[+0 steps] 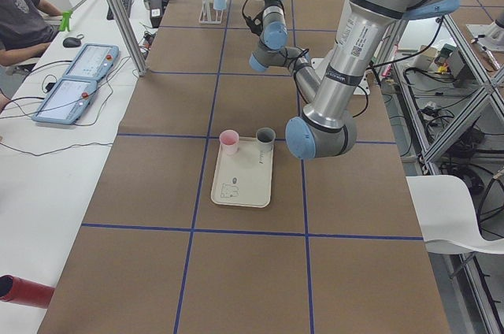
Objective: Transfer IKEA cup to right arm and place on rack
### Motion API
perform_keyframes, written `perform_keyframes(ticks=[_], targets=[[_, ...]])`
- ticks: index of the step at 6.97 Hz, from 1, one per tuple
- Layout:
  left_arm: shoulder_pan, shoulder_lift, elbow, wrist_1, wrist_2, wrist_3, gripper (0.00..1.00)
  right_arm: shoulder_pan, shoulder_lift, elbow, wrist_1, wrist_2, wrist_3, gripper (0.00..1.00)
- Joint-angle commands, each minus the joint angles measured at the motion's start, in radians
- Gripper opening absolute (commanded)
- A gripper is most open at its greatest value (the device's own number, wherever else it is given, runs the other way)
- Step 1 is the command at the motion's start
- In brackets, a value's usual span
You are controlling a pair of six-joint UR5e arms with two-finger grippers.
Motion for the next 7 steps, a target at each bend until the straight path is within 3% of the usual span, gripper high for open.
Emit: perform_keyframes(ticks=[1, 3, 5, 7], targets=[[-0.045, 0.034, -0.003, 0.018, -0.003, 0.066, 1.00, 0.003, -0.004, 0.000, 0.000, -0.006, 0.000, 0.33], [-0.157, 0.114, 0.022, 0.064, -0.052, 0.197, 1.00, 0.015, -0.011, -0.034, -0.009, -0.014, -0.015, 0.33], [-0.287, 0.181, 0.028, 0.291, -0.228, 0.481, 1.00, 0.057, -0.027, -0.101, -0.100, -0.003, -0.162, 0.33], [-0.388, 0.293, 0.040, 0.398, -0.299, 0.742, 1.00, 0.118, -0.031, -0.097, -0.331, 0.023, -0.334, 0.30]])
